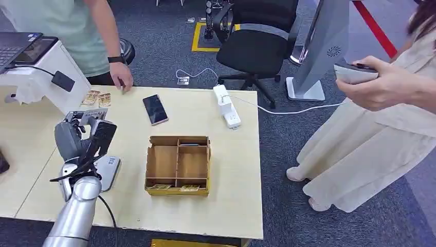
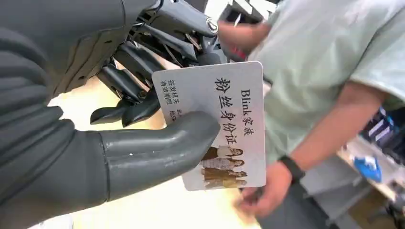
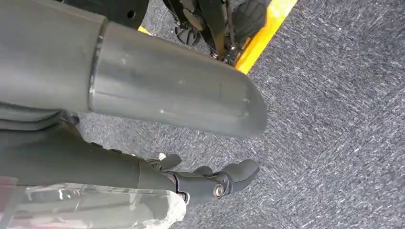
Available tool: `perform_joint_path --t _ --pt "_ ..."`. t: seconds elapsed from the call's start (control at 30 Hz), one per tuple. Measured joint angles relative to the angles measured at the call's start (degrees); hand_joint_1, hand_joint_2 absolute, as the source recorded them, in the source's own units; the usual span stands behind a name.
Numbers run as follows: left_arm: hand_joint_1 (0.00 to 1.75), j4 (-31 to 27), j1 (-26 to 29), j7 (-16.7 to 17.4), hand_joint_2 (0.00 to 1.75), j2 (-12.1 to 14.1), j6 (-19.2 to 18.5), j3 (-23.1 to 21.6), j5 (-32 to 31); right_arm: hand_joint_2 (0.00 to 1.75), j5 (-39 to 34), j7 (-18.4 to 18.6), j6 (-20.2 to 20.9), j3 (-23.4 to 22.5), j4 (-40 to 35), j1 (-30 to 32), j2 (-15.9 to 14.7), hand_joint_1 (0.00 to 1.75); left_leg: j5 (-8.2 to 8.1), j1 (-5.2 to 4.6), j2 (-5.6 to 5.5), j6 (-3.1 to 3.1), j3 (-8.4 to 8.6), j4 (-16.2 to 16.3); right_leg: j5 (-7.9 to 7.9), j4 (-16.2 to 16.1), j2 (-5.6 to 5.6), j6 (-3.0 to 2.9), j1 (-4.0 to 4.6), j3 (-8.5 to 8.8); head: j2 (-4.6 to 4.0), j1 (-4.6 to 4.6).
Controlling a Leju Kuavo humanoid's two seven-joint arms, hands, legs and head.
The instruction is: Pass the card to the sensor for recognition and then transmit it.
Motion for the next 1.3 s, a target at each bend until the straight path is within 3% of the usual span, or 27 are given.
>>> perform_joint_path --t 0.23,0.4,0.77,1.03,1.3 --pt "1.75 1.22 -0.37 3.06 1.75 1.7 -7.12 -0.46 11.22 0.0 -0.7 -0.02 -0.35 -0.11 0.0 0.07 0.0 0.0 0.0 0.01 0.02 0.0 0.0 0.0 0.0 0.0 0.02 0.0 0.0 -0.01 0.0 -0.02" --pt "1.75 2.99 -0.63 7.67 1.75 4.09 -10.58 -1.24 13.48 0.0 -0.94 -0.02 -0.87 -0.15 0.0 0.13 0.0 0.0 0.0 0.01 0.04 0.0 0.0 0.0 0.0 0.0 0.05 0.0 0.01 -0.01 0.02 0.0" --pt "1.75 4.85 -0.16 9.75 1.75 7.91 -10.7 -1.9 13.22 0.0 -1.09 0.0 -0.98 -0.17 0.0 0.29 0.02 0.0 0.0 0.01 0.04 0.0 -0.01 -0.01 0.0 0.01 0.06 0.0 0.01 -0.01 0.02 0.0" --pt "1.75 4.61 -0.03 10.66 1.75 8.92 -10.51 -1.9 13.24 0.0 -1.84 -0.2 -0.46 -0.31 -0.07 0.28 0.0 0.0 0.0 0.01 0.05 0.0 0.0 -0.01 0.0 0.01 0.07 -0.01 0.01 0.0 0.0 0.0" --pt "1.75 0.73 3.51 10.73 1.75 9.75 -11.9 -1.9 13.65 0.0 -2.29 -0.22 -0.55 -0.55 -0.17 0.27 0.02 0.0 0.0 0.01 0.04 -0.01 -0.01 -0.01 -0.01 0.02 0.06 -0.01 0.01 -0.01 0.02 -0.02"
